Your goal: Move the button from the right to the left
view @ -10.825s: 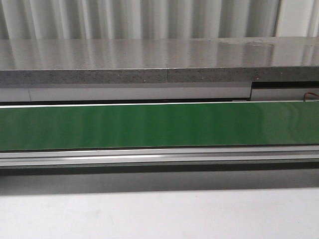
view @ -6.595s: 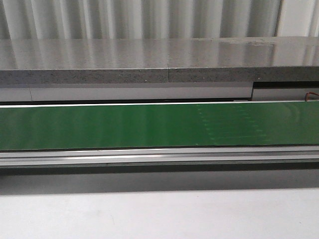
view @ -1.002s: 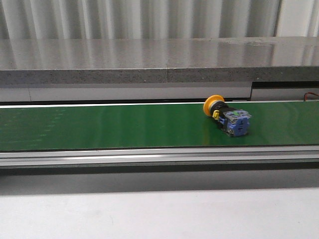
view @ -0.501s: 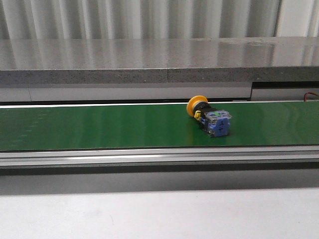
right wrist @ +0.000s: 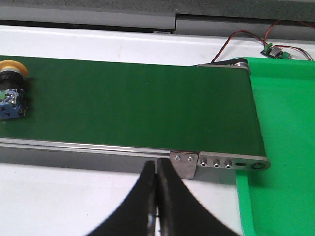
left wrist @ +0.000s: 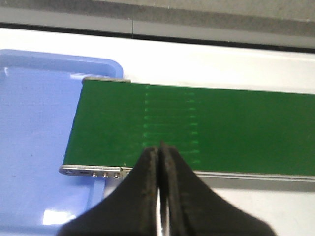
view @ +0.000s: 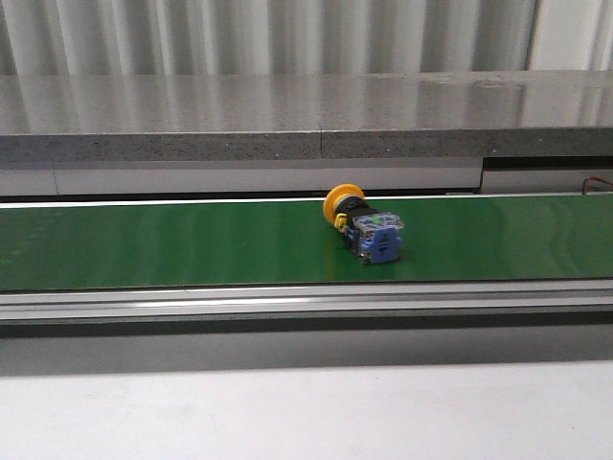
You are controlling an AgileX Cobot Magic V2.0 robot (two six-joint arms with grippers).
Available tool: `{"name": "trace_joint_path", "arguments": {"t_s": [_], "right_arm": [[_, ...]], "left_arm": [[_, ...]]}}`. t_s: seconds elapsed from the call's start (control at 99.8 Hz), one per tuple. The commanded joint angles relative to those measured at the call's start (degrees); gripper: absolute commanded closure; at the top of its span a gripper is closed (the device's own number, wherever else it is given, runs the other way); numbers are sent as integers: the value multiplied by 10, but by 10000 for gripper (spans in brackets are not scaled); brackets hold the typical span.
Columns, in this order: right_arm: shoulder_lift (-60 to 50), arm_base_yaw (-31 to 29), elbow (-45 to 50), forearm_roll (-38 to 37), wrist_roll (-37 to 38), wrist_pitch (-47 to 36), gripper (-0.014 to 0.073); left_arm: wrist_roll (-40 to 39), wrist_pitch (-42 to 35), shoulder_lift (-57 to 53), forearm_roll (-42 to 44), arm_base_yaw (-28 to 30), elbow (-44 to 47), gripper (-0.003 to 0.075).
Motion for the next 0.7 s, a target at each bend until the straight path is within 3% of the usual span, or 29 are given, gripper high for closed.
{"name": "trace_joint_path", "arguments": {"t_s": [0.0, 0.2, 0.271, 0.371, 0.491, 0.561, 0.601, 0.692], "right_arm": [[1, -1, -14, 15, -4, -32, 661], [1, -1, -14, 15, -4, -32, 661], [1, -1, -14, 15, -4, -32, 661], [1, -1, -14, 15, -4, -32, 661], [1, -1, -14, 15, -4, -32, 661], [1, -1, -14, 15, -4, -32, 661], [1, -1, -14, 15, -4, -32, 661], [1, -1, -14, 15, -4, -32, 661]], "left_arm": [[-3, -31, 23, -7, -5, -21, 740], [-3, -27, 44, -7, -5, -21, 738], [-3, -27, 46, -7, -5, -21, 702], [-3, -27, 46, -7, -5, -21, 539], [-3, -30, 46, -8, -5, -21, 171], [-3, -41, 46, -14, -5, -17, 21], [-3, -48, 46, -18, -5, -16, 0], [-3, -56, 46, -35, -5, -14, 60]]}}
